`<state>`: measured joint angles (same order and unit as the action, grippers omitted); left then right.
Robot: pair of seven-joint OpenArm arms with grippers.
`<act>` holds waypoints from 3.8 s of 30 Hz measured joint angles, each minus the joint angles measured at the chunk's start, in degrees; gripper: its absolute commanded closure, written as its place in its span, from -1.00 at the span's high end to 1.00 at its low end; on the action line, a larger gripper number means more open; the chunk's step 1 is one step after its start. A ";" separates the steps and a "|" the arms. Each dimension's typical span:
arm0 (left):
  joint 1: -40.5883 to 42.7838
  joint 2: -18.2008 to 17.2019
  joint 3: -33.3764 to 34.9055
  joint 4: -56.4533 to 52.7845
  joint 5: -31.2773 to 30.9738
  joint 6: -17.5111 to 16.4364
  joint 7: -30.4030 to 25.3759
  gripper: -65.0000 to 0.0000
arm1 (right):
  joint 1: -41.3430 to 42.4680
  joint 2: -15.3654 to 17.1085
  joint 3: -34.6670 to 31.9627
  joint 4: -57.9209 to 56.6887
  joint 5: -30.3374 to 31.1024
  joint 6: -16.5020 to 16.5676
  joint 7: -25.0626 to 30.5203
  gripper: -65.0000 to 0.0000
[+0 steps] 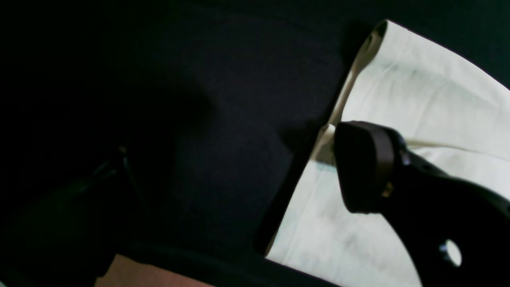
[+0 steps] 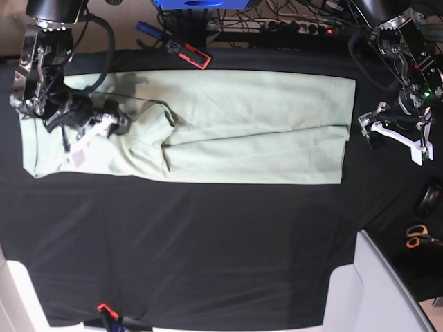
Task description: Fold the T-shirt properly
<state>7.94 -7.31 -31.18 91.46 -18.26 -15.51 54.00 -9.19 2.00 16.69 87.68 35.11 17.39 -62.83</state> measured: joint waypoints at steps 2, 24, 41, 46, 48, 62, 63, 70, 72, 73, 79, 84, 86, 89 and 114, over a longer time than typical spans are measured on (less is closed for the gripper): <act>0.00 0.00 0.09 0.00 0.02 0.00 -0.02 0.92 | -1.14 -0.13 0.00 3.98 0.26 0.35 0.20 0.27; 0.46 -0.50 -0.15 -12.17 -7.96 -17.97 -9.79 0.93 | -21.62 3.37 2.54 15.02 -0.28 0.09 22.51 0.27; -5.09 -1.68 -0.66 -27.10 -9.51 -22.08 -12.37 0.91 | -23.26 3.48 2.54 12.02 -0.35 0.22 22.51 0.27; -4.94 -1.46 -0.55 -27.41 -9.90 -22.10 -13.29 0.91 | -23.23 3.48 2.54 12.04 -0.35 1.99 22.60 0.27; -4.92 -1.46 -0.42 -27.41 -9.88 -22.08 -13.25 0.90 | -23.21 3.39 2.54 12.04 -0.33 5.86 22.62 0.27; -5.35 -1.22 -0.44 -30.80 -11.82 -22.73 -15.98 0.90 | -23.21 3.02 2.54 9.11 -0.35 7.23 22.58 0.27; -5.33 -1.03 -0.44 -30.77 -11.82 -22.73 -16.02 0.90 | -23.21 3.02 2.54 9.09 -0.33 7.23 22.56 0.27; -5.03 -0.57 1.86 -30.86 -11.72 -22.29 -16.68 0.23 | -23.21 2.99 2.54 9.09 -0.33 7.23 22.75 0.27; -5.01 -0.42 2.89 -31.04 -11.52 -22.29 -16.17 -0.16 | -23.19 2.78 2.54 8.83 -0.31 7.23 22.77 0.27; -4.94 -0.24 2.91 -31.15 -11.50 -22.29 -15.85 -0.31 | -23.19 2.80 2.51 8.61 -0.35 7.23 22.73 0.27; -4.42 0.13 2.89 -31.36 -11.85 -22.51 -15.26 -0.52 | -23.23 2.84 2.54 8.52 -0.33 7.23 22.73 0.27; -4.39 0.11 2.89 -31.36 -11.87 -22.51 -15.28 -0.54 | -23.23 2.86 2.54 8.50 -0.33 7.23 22.75 0.27; -4.39 0.13 2.89 -31.30 -11.85 -22.49 -15.28 -0.55 | -23.21 2.86 2.54 7.65 -0.11 7.26 22.86 0.27; -4.39 0.13 2.89 -31.30 -11.72 -22.47 -15.23 -0.72 | -23.34 2.86 2.54 6.56 -0.24 7.21 22.75 0.27; 5.42 1.25 4.24 -6.93 -5.33 -16.20 -9.51 -1.00 | -22.43 3.17 2.54 6.64 -0.22 7.26 22.91 0.27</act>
<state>13.37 -6.07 -26.94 84.53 -23.59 -31.70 44.49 -31.62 5.17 19.22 94.32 34.89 24.64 -39.92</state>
